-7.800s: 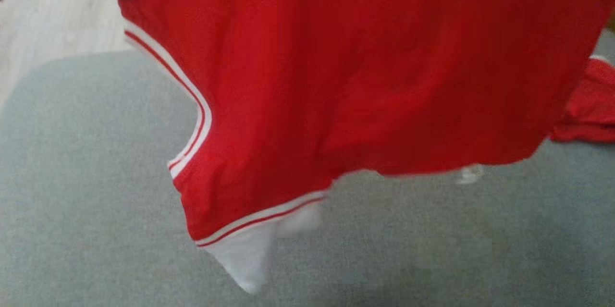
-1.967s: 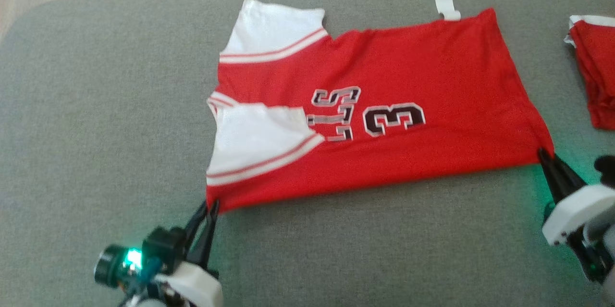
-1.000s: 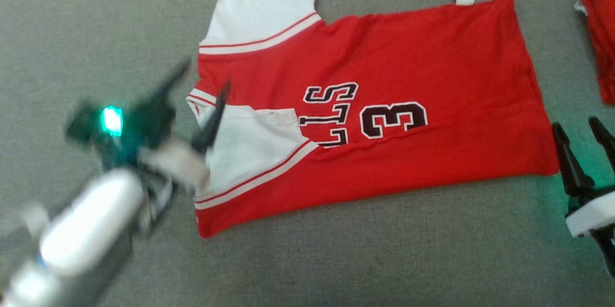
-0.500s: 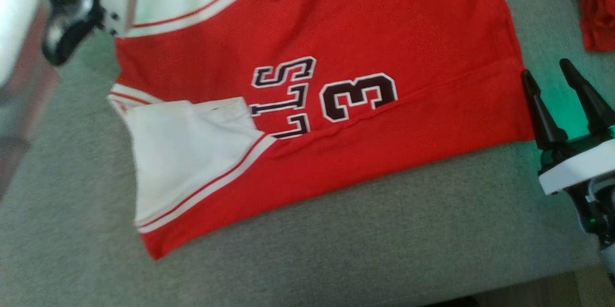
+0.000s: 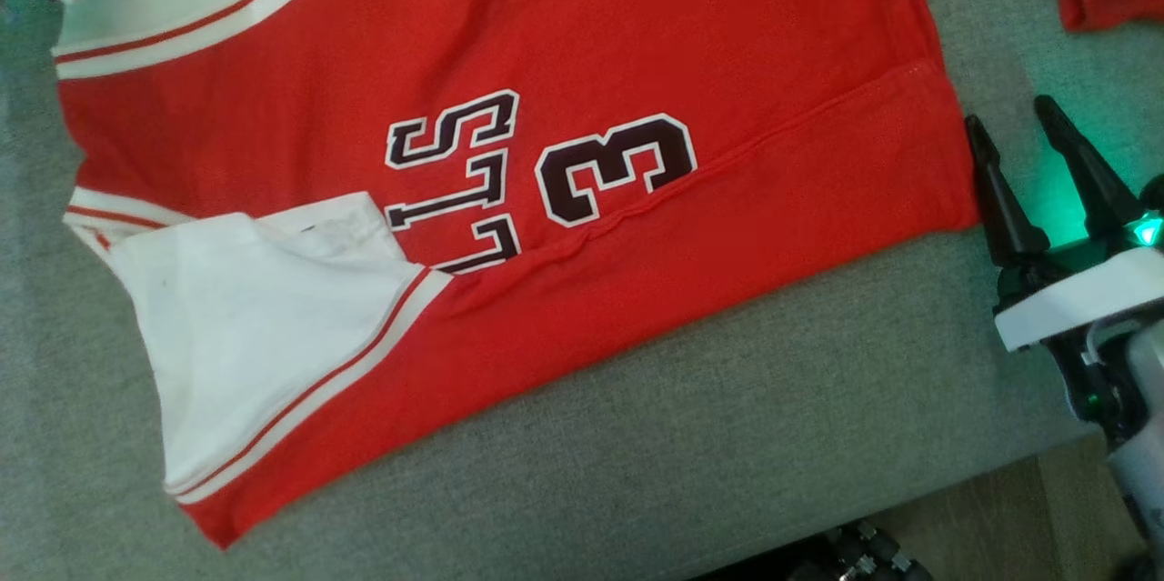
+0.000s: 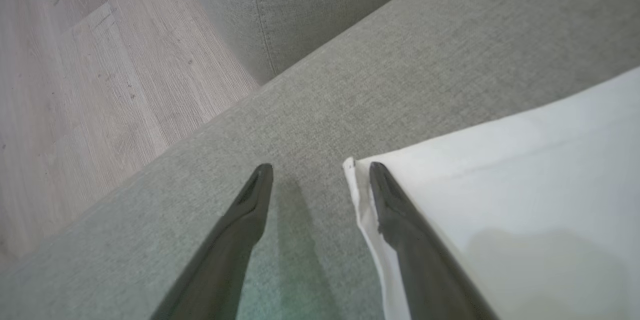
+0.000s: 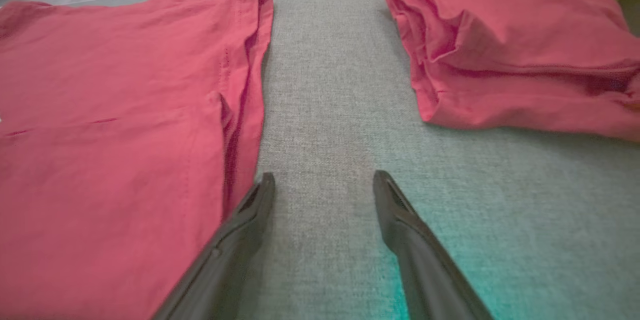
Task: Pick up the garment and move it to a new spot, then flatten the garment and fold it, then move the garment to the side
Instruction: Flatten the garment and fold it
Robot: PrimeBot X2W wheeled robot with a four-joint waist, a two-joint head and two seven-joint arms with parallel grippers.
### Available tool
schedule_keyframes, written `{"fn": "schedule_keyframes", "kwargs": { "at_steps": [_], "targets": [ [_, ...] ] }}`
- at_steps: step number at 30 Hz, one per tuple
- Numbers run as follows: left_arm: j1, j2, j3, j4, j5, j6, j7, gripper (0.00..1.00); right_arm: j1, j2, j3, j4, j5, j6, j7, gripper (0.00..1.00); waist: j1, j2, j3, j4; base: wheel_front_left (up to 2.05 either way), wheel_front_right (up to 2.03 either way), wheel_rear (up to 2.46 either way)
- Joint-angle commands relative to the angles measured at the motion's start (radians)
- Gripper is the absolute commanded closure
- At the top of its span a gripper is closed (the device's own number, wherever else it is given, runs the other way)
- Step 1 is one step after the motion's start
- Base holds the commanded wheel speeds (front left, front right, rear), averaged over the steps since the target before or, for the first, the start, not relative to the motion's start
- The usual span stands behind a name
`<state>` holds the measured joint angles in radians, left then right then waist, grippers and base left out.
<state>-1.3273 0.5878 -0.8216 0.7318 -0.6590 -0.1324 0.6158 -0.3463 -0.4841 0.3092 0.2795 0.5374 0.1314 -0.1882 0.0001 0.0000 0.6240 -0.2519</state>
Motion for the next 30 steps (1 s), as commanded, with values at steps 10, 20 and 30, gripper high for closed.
{"fn": "schedule_keyframes", "kwargs": {
  "at_steps": [10,20,30],
  "targets": [
    [-0.041,0.071,-0.047,-0.050,-0.067,0.002,0.033,1.00,-0.026,-0.031,0.013,0.020,0.017,-0.001,-0.032,0.00,-0.0001,0.0000,0.005,0.006,0.00,0.00,0.00],
    [-0.099,0.069,-0.117,-0.070,-0.043,0.002,-0.141,1.00,-0.301,-0.081,0.102,-0.014,0.157,-0.001,0.203,0.00,-0.0001,0.0000,-0.034,0.048,0.00,0.00,0.00],
    [-0.152,0.022,-0.198,-0.061,-0.067,0.002,-0.196,1.00,-0.595,-0.032,0.219,0.200,0.233,-0.001,0.425,0.00,-0.0001,0.0000,-0.024,0.111,0.00,0.00,0.00]
  ]
}}
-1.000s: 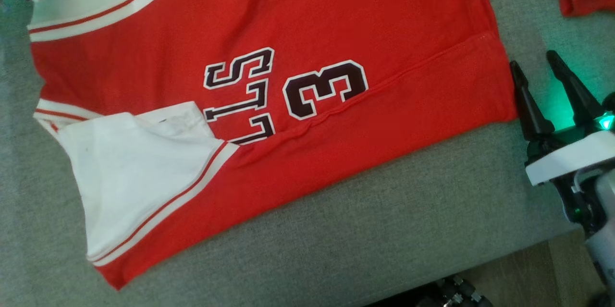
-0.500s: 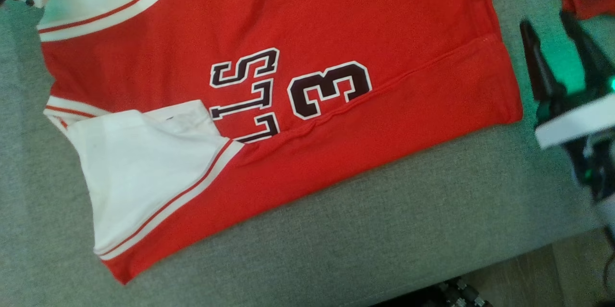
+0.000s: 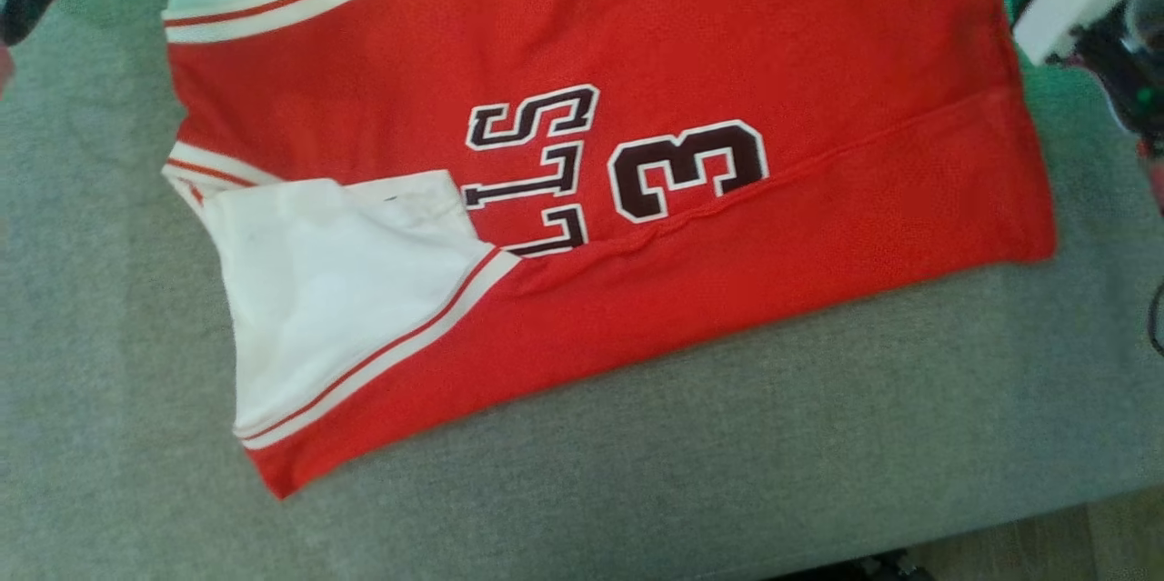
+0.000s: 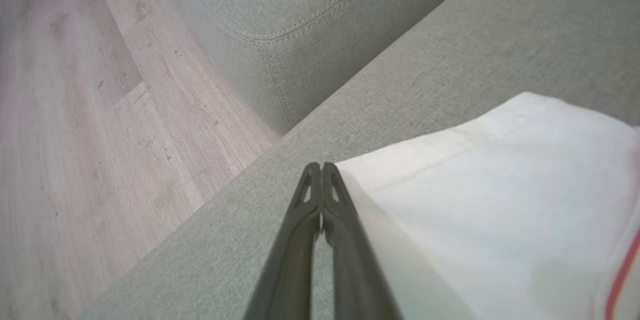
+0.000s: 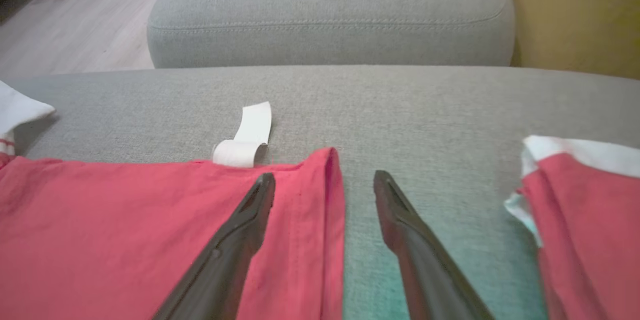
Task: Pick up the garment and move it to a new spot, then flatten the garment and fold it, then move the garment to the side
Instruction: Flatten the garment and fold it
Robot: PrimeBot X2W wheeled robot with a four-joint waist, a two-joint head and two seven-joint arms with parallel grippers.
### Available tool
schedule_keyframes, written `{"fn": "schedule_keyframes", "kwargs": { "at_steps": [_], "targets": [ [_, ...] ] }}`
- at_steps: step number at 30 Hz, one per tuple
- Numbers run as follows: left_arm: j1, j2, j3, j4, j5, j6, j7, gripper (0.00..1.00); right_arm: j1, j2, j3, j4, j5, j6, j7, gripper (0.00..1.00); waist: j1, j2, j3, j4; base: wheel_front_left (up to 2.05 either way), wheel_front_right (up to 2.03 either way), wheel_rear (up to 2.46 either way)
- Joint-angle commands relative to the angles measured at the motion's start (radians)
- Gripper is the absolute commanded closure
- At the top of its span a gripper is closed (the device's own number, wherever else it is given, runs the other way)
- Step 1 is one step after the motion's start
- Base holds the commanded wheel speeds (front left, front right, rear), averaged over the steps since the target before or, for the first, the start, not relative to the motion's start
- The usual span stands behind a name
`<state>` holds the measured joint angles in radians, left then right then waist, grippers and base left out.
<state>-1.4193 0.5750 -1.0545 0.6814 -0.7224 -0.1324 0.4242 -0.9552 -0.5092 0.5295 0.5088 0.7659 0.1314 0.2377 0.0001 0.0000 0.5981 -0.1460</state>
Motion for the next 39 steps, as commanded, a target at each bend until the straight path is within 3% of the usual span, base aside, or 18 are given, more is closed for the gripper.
{"fn": "schedule_keyframes", "kwargs": {
  "at_steps": [1,6,13,16,21,23,27,29,36,39],
  "targets": [
    [-0.064,0.032,0.027,-0.009,-0.008,0.002,-0.008,1.00,-0.009,0.002,0.011,-0.005,0.010,-0.001,0.012,0.00,-0.0001,0.0000,0.004,0.009,0.00,0.00,0.00],
    [-0.081,0.024,-0.014,0.003,-0.032,0.002,-0.019,1.00,-0.089,0.028,0.081,0.094,0.016,-0.001,0.061,0.00,-0.0001,0.0000,0.005,0.025,0.00,0.00,0.00],
    [-0.107,0.017,-0.062,0.025,-0.055,0.002,-0.051,1.00,-0.157,0.053,0.132,0.170,0.045,-0.001,0.043,0.00,-0.0001,0.0000,0.009,0.035,0.00,0.00,0.00],
    [-0.118,0.010,-0.080,0.036,-0.065,0.002,-0.063,1.00,-0.177,0.056,0.152,0.192,0.062,-0.001,0.036,0.12,-0.0001,0.0000,0.011,0.038,0.00,0.00,0.00],
    [-0.138,0.000,-0.108,0.052,-0.080,0.002,-0.081,1.00,-0.212,0.052,0.182,0.231,0.075,-0.001,0.014,0.19,-0.0001,0.0000,0.017,0.047,0.00,0.00,0.00],
    [-0.145,-0.001,-0.120,0.058,-0.086,0.002,-0.089,1.00,-0.223,0.051,0.192,0.246,0.081,-0.001,0.004,0.33,-0.0001,0.0000,0.018,0.051,0.00,0.00,0.00],
    [-0.157,0.000,-0.142,0.069,-0.098,0.002,-0.106,1.00,-0.242,0.047,0.214,0.276,0.086,-0.001,-0.017,0.73,-0.0001,0.0000,0.018,0.056,0.00,0.00,0.00],
    [-0.162,-0.001,-0.150,0.074,-0.099,0.002,-0.120,1.00,-0.250,0.047,0.220,0.291,0.091,-0.001,-0.029,1.00,-0.0001,0.0000,0.017,0.058,0.00,0.00,0.00],
    [-0.197,0.001,-0.164,0.099,-0.060,0.002,-0.237,1.00,-0.279,0.044,0.214,0.334,0.113,-0.001,-0.098,1.00,-0.0001,0.0000,0.015,0.056,0.00,0.00,0.00],
    [-0.226,-0.008,-0.164,0.126,-0.017,0.014,-0.333,1.00,-0.292,0.039,0.191,0.345,0.147,-0.001,-0.134,1.00,-0.0001,0.0000,0.013,0.054,0.00,0.00,0.00]
  ]
}}
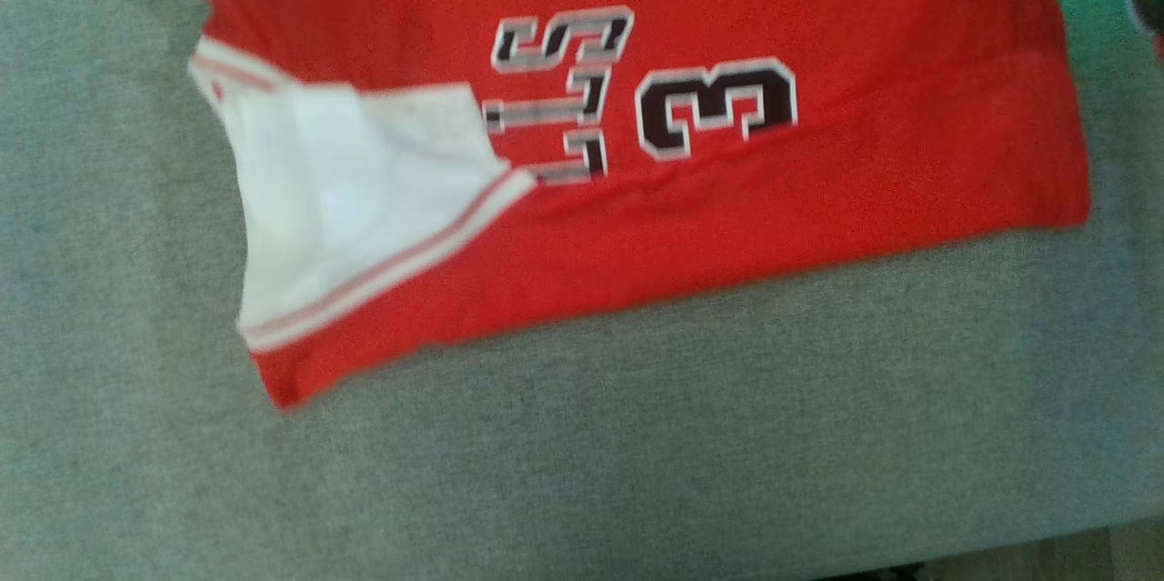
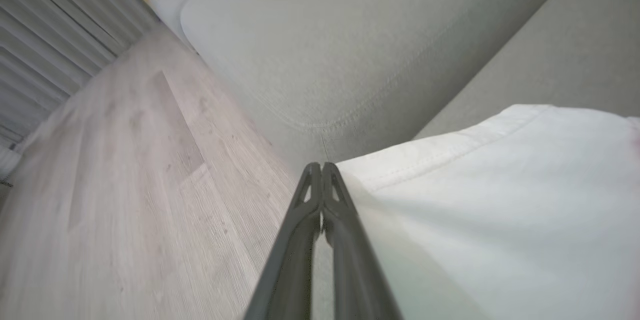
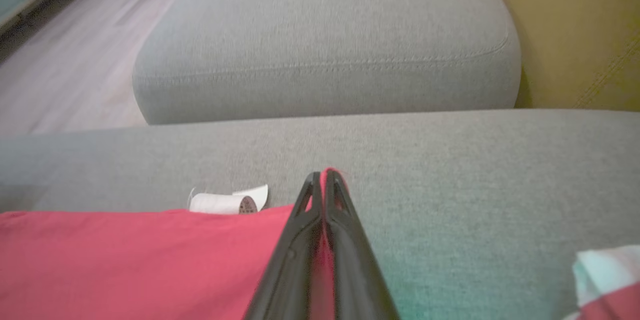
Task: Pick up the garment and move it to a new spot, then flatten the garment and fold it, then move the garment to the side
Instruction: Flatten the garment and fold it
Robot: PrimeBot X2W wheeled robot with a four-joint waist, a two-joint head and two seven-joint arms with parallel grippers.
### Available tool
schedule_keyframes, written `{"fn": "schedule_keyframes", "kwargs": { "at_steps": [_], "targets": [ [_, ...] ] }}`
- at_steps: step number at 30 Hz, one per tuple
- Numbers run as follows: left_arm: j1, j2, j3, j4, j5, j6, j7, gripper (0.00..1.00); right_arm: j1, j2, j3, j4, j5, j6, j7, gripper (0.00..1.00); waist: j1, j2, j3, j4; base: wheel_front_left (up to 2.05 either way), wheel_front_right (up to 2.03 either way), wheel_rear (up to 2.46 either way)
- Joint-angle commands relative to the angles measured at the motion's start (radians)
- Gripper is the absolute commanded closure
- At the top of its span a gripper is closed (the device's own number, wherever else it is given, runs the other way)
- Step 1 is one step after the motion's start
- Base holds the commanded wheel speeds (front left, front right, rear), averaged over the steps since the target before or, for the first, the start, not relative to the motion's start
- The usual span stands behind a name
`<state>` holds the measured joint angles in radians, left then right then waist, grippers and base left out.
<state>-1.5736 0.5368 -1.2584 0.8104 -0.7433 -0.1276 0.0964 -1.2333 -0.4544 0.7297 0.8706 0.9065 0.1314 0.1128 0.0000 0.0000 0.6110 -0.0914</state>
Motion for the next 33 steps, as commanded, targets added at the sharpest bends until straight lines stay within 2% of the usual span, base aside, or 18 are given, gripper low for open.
{"fn": "schedule_keyframes", "kwargs": {
  "at_steps": [1,2,4,10,20,25,33],
  "targets": [
    [-0.079,0.024,0.041,0.006,0.015,0.016,-0.038,1.00,-0.018,-0.020,-0.016,-0.015,0.021,-0.001,-0.020,1.00,0.0000,0.0000,-0.002,0.000,0.00,0.00,0.00],
    [-0.094,0.012,0.049,0.026,0.031,0.035,-0.103,1.00,-0.020,-0.030,-0.031,-0.014,0.049,-0.001,-0.039,1.00,0.0000,0.0000,-0.006,0.001,0.00,0.00,0.00],
    [-0.098,0.000,0.056,0.046,0.034,0.041,-0.153,1.00,-0.015,-0.041,-0.042,-0.020,0.080,-0.001,-0.051,1.00,0.0000,0.0000,-0.013,0.004,0.00,0.00,0.00],
    [-0.064,-0.018,0.069,0.063,-0.008,0.015,-0.232,1.00,0.049,-0.084,-0.050,-0.082,0.168,-0.001,-0.079,1.00,0.0000,0.0000,-0.039,0.019,0.00,0.00,0.00],
    [0.094,0.063,0.034,-0.106,-0.040,0.006,-0.285,1.00,0.212,-0.203,-0.037,-0.188,0.238,-0.001,-0.129,1.00,0.0000,0.0000,-0.101,0.087,0.00,0.00,0.00],
    [0.192,0.144,0.023,-0.243,-0.043,0.051,-0.278,1.00,0.301,-0.254,-0.038,-0.256,0.258,-0.001,-0.152,1.00,0.0000,0.0000,-0.141,0.107,0.00,0.00,0.00],
    [0.351,0.289,0.020,-0.522,-0.072,0.183,-0.266,1.00,0.434,-0.298,-0.051,-0.322,0.256,-0.001,-0.183,1.00,0.0000,0.0000,-0.190,0.133,0.00,0.00,0.00]
  ]
}}
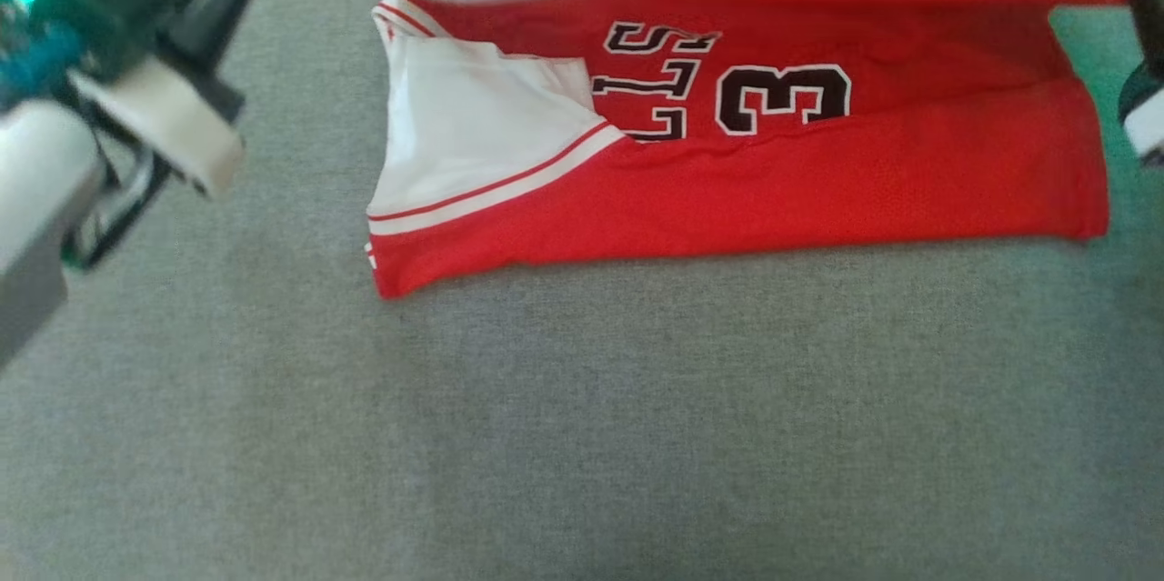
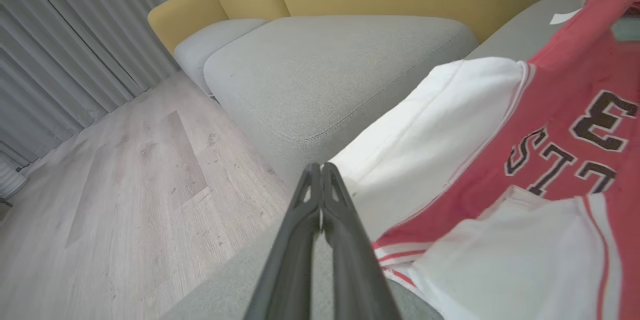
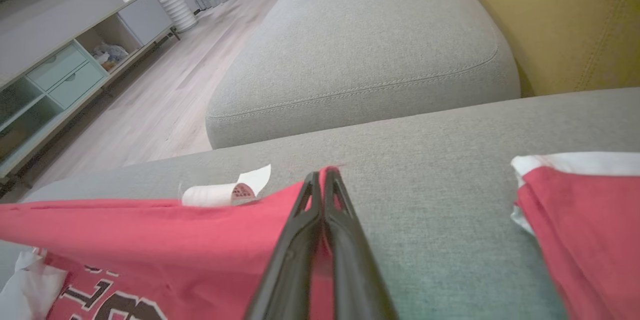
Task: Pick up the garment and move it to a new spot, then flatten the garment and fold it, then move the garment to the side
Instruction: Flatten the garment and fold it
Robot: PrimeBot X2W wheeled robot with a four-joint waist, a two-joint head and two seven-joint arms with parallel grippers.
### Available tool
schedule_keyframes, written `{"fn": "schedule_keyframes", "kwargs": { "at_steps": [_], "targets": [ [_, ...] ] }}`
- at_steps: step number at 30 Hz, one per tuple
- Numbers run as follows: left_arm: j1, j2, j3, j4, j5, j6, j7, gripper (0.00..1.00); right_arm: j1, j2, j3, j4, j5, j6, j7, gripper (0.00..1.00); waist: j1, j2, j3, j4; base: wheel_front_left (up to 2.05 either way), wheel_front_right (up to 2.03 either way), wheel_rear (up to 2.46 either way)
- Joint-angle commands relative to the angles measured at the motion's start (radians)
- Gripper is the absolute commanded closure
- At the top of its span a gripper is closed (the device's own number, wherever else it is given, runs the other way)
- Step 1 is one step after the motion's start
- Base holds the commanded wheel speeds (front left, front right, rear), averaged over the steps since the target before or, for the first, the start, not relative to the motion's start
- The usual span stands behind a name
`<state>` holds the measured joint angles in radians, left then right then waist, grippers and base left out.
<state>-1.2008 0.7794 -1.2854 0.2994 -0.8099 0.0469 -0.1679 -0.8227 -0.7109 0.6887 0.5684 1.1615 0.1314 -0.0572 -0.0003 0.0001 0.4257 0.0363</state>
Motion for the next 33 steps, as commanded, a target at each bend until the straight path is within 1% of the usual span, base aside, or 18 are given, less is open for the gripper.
{"fn": "schedule_keyframes", "kwargs": {
  "at_steps": [1,4,7,8,12,20,21,22,23,24,25,26,27,30,33],
  "targets": [
    [-0.001,0.057,0.045,-0.045,-0.006,0.026,-0.002,1.00,0.039,-0.045,-0.013,-0.026,-0.001,-0.001,-0.016,1.00,0.0003,-0.0001,-0.007,0.010,0.00,0.00,0.00],
    [0.069,0.073,0.036,-0.129,-0.006,0.074,0.002,1.00,0.085,-0.052,-0.025,-0.039,-0.007,-0.001,-0.028,1.00,0.0003,-0.0001,-0.012,0.020,0.00,0.00,0.00],
    [0.136,0.075,0.031,-0.177,-0.015,0.114,-0.011,1.00,0.128,-0.057,-0.041,-0.041,-0.015,-0.001,-0.039,1.00,0.0003,-0.0001,-0.016,0.025,0.00,0.00,0.00],
    [0.136,0.075,0.031,-0.177,-0.015,0.114,-0.011,1.00,0.128,-0.057,-0.041,-0.041,-0.015,-0.001,-0.039,1.00,0.0003,-0.0001,-0.016,0.025,0.00,0.00,0.00],
    [0.212,0.069,0.027,-0.204,-0.028,0.154,-0.034,1.00,0.183,-0.055,-0.064,-0.048,-0.022,-0.001,-0.046,1.00,0.0003,-0.0001,-0.022,0.027,0.00,0.00,0.00],
    [0.313,0.057,0.024,-0.235,-0.036,0.211,-0.064,1.00,0.279,-0.030,-0.105,-0.062,-0.044,-0.001,-0.046,1.00,0.0003,-0.0001,-0.030,0.025,0.00,0.00,0.00],
    [0.325,0.053,0.025,-0.237,-0.041,0.216,-0.067,1.00,0.285,-0.023,-0.110,-0.059,-0.050,-0.001,-0.045,0.95,0.0003,-0.0001,-0.032,0.024,0.00,0.00,0.00],
    [0.336,0.048,0.028,-0.238,-0.047,0.223,-0.070,1.00,0.289,-0.014,-0.115,-0.054,-0.055,-0.001,-0.045,0.86,0.0003,-0.0001,-0.034,0.024,0.00,0.00,0.00],
    [0.348,0.041,0.032,-0.237,-0.050,0.230,-0.074,1.00,0.292,-0.003,-0.118,-0.049,-0.061,-0.001,-0.044,0.73,0.0003,-0.0001,-0.034,0.022,0.00,0.00,0.00],
    [0.360,0.034,0.038,-0.233,-0.053,0.241,-0.078,1.00,0.294,0.009,-0.119,-0.043,-0.066,-0.001,-0.039,0.56,0.0003,-0.0001,-0.035,0.020,0.00,0.00,0.00],
    [0.372,0.025,0.046,-0.227,-0.054,0.252,-0.082,0.79,0.294,0.022,-0.119,-0.037,-0.073,-0.001,-0.034,0.12,0.0003,-0.0001,-0.037,0.017,0.00,0.00,0.00],
    [0.383,0.014,0.053,-0.219,-0.050,0.265,-0.086,0.23,0.294,0.033,-0.124,-0.026,-0.080,-0.001,-0.037,0.00,0.0003,-0.0001,-0.040,0.015,0.00,0.00,0.00],
    [0.395,0.000,0.065,-0.210,-0.044,0.282,-0.089,0.00,0.293,0.046,-0.132,-0.012,-0.088,-0.001,-0.047,0.00,0.0003,-0.0001,-0.044,0.014,0.00,0.00,0.00],
    [0.439,-0.061,0.130,-0.193,-0.012,0.343,-0.093,0.00,0.306,0.086,-0.157,0.024,-0.110,-0.001,-0.088,0.00,0.0003,-0.0001,-0.062,0.011,0.00,0.00,0.00],
    [0.520,-0.139,0.249,-0.198,0.067,0.413,-0.093,0.00,0.337,0.123,-0.187,0.055,-0.142,-0.001,-0.147,0.00,0.0003,-0.0001,-0.086,0.007,0.00,0.00,0.00]
  ]
}}
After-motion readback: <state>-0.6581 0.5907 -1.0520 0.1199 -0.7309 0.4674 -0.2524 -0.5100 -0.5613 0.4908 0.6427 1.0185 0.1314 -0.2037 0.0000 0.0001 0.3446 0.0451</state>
